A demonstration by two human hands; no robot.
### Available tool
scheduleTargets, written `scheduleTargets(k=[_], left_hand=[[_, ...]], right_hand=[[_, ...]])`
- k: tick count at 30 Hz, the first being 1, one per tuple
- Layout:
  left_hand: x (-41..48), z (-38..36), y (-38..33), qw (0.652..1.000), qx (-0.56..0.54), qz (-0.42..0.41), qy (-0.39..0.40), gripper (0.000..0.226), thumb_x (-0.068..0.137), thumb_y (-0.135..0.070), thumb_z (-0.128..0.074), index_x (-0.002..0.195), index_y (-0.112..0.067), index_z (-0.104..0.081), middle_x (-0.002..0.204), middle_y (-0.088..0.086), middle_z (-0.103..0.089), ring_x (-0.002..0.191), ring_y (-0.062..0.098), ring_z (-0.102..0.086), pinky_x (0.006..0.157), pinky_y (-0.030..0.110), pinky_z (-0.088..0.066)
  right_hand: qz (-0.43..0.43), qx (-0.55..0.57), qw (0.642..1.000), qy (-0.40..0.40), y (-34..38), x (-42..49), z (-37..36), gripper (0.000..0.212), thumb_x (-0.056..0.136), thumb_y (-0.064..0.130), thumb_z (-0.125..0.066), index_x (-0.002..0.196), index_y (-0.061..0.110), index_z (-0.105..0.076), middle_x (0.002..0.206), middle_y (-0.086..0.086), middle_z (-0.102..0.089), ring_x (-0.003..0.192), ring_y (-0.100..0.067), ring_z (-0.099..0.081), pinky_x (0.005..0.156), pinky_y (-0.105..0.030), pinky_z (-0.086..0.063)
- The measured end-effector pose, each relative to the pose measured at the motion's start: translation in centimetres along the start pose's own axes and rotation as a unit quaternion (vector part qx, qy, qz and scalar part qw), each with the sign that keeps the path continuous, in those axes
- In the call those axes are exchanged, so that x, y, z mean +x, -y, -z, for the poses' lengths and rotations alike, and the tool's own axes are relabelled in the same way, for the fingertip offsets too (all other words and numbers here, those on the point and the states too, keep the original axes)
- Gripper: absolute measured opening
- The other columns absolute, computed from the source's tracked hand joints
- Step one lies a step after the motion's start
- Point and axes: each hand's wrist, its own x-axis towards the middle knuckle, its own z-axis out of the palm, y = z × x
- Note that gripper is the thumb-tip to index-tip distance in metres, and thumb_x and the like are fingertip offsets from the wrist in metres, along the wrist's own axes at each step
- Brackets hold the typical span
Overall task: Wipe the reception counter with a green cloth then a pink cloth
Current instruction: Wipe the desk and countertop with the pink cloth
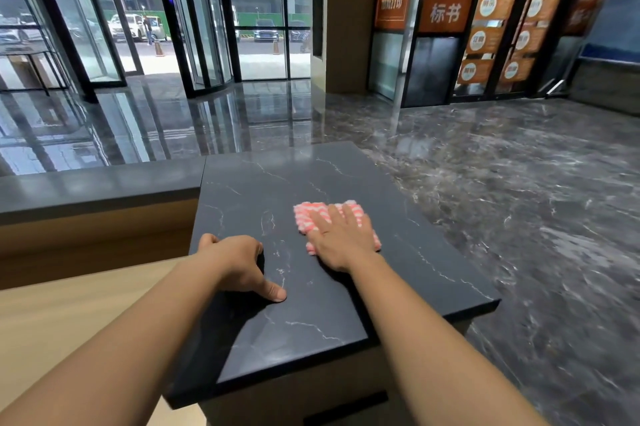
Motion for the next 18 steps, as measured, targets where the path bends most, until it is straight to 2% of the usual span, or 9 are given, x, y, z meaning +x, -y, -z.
scheduleTargets(k=[4,8,13,18], left_hand=[[0.2,0.0,0.0,1.0,-0.003,0.004,0.001,0.107,0.048,-0.088,-0.063,0.133,-0.024,-0.051,0.131,-0.007,-0.057,0.124,0.02,-0.048,0.096,0.037,-0.02],[0.1,0.0,0.0,1.0,-0.006,0.0,-0.001,0.103,0.054,-0.085,-0.063,0.135,-0.023,-0.049,0.139,-0.005,-0.051,0.129,0.02,-0.045,0.104,0.039,-0.017],[0.1,-0.1,0.1,1.0,-0.004,-0.005,-0.001,0.103,0.054,-0.085,-0.063,0.136,-0.023,-0.048,0.139,-0.006,-0.052,0.129,0.02,-0.045,0.103,0.039,-0.017],[0.1,-0.1,0.0,1.0,-0.01,-0.007,-0.005,0.101,0.055,-0.084,-0.064,0.135,-0.023,-0.049,0.137,-0.006,-0.054,0.127,0.021,-0.046,0.101,0.039,-0.018]], right_hand=[[-0.074,-0.029,0.996,-0.034,-7.3,-0.3,1.6,0.056,0.1,0.043,-0.028,0.153,0.035,-0.013,0.162,-0.001,-0.009,0.149,-0.022,-0.003,0.12,-0.044,0.003],[-0.152,0.004,0.988,-0.009,-11.4,-0.3,1.6,0.056,0.102,0.044,-0.02,0.155,0.035,-0.006,0.164,0.0,-0.002,0.15,-0.024,0.002,0.121,-0.045,-0.002],[-0.168,0.016,0.986,0.008,-9.9,-1.3,1.3,0.056,0.101,0.043,-0.018,0.154,0.036,-0.002,0.163,0.002,0.006,0.15,-0.021,0.009,0.119,-0.046,0.003],[-0.119,0.015,0.993,0.006,-4.6,-3.2,0.1,0.056,0.102,0.043,-0.017,0.154,0.035,-0.002,0.163,-0.001,0.007,0.15,-0.024,0.01,0.119,-0.049,0.006]])
